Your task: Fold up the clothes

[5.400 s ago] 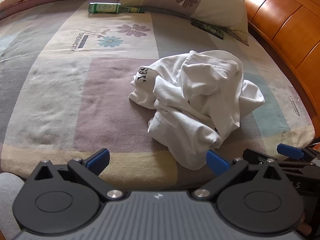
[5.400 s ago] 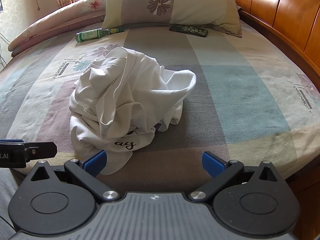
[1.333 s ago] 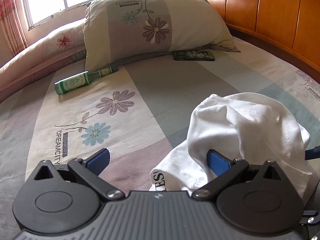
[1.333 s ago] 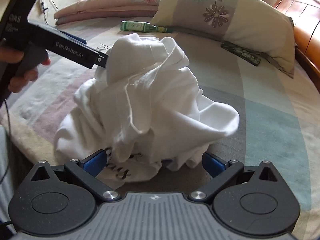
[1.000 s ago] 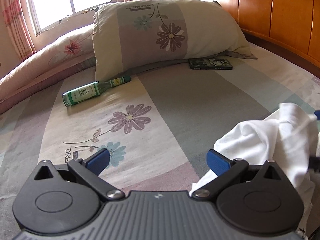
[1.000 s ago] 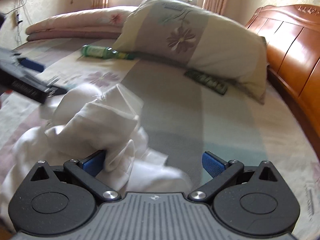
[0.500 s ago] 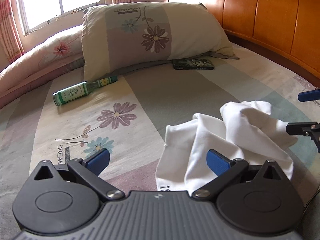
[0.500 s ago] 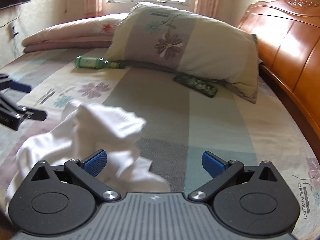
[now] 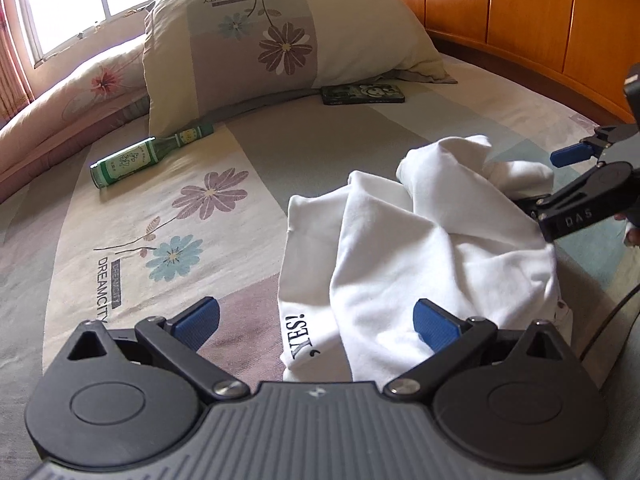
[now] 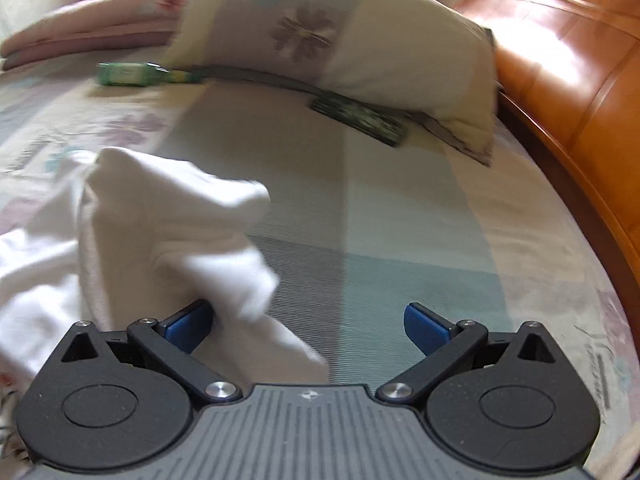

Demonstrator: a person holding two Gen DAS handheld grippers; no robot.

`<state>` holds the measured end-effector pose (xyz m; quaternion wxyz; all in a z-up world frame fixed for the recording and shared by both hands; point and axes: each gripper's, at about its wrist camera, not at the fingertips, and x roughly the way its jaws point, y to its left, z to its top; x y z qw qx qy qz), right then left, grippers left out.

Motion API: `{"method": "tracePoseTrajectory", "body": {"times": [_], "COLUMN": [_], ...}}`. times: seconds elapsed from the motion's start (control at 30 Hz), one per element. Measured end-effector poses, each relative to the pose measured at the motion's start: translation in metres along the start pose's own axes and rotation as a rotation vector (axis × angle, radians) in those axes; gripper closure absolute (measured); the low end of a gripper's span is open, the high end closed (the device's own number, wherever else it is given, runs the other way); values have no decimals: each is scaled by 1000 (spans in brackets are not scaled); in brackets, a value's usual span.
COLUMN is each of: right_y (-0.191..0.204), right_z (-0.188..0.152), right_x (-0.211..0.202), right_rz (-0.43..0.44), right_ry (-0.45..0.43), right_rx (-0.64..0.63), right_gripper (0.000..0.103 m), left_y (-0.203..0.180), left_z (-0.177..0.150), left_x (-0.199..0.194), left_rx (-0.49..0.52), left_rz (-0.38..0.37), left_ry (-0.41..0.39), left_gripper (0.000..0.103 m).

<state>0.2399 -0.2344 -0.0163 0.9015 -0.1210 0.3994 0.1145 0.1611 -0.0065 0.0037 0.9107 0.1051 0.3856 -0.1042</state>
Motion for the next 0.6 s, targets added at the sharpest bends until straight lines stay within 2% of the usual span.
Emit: {"method": "tracePoseTrajectory", "body": {"times": [0.1, 0.53, 0.6], "right_y": [-10, -9, -17], "right_z": [4, 18, 23], "right_x": [14, 45, 51], "right_rz": [-44, 89, 51], "right_ry": [27, 170, 172], "right_rx": [46, -77, -76], "right_gripper": [0, 0, 0], "left_y": [0, 8, 10], "left_z": [1, 2, 2], "left_x": [3, 4, 4], "left_rx": [-13, -15, -28], "left_rz": [-3, 15, 21], "left_ry": [1, 1, 4], "left_gripper": [1, 1, 1]}}
